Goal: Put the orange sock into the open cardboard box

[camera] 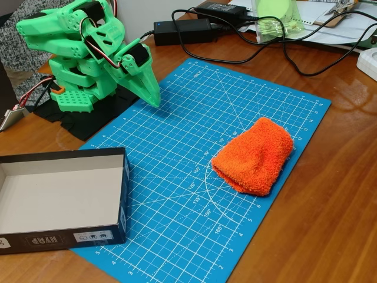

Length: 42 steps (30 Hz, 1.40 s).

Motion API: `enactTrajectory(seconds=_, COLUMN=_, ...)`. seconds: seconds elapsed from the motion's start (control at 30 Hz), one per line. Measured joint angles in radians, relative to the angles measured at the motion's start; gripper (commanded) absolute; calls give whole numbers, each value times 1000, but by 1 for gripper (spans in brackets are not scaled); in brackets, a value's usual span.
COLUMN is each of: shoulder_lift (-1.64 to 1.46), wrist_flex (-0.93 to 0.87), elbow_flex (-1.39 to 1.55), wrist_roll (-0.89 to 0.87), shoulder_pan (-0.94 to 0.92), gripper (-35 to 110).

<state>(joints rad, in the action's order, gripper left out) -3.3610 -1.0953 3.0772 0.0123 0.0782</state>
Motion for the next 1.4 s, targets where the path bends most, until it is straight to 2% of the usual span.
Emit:
enactTrajectory(seconds=0.13, shoulder_lift=0, wrist_flex=0, elbow_flex=0, wrist_roll=-58, shoulder_pan=37, gripper=0)
enactTrajectory(seconds=0.3, shoulder_lift=0, wrist_flex=0, elbow_flex=0, wrist_roll=-112, shoulder_pan=-21, gripper=0)
enactTrajectory(seconds=0.97, shoulder_lift=0, wrist_flex=0, elbow_flex=0, wrist_roll=-97, shoulder_pan=-5, gripper=0)
enactTrajectory(seconds=1.1, shoulder_lift=6, wrist_flex=38, elbow_flex=-117, wrist_roll=-8, shoulder_pan=-74, gripper=11)
enactTrajectory(seconds=1.17, shoulder_lift=109, wrist_flex=64, elbow_flex=-236, wrist_roll=23, shoulder_pan=-121, gripper=27)
enactTrajectory(seconds=1.33, shoulder_lift=686, wrist_flex=-6, elbow_flex=-730, wrist_roll=37, shoulder_pan=-258, gripper=30)
enactTrajectory(seconds=1.4, shoulder_lift=834, wrist_flex=-3, elbow_flex=-819, wrist_roll=61, shoulder_pan=-233, gripper=34)
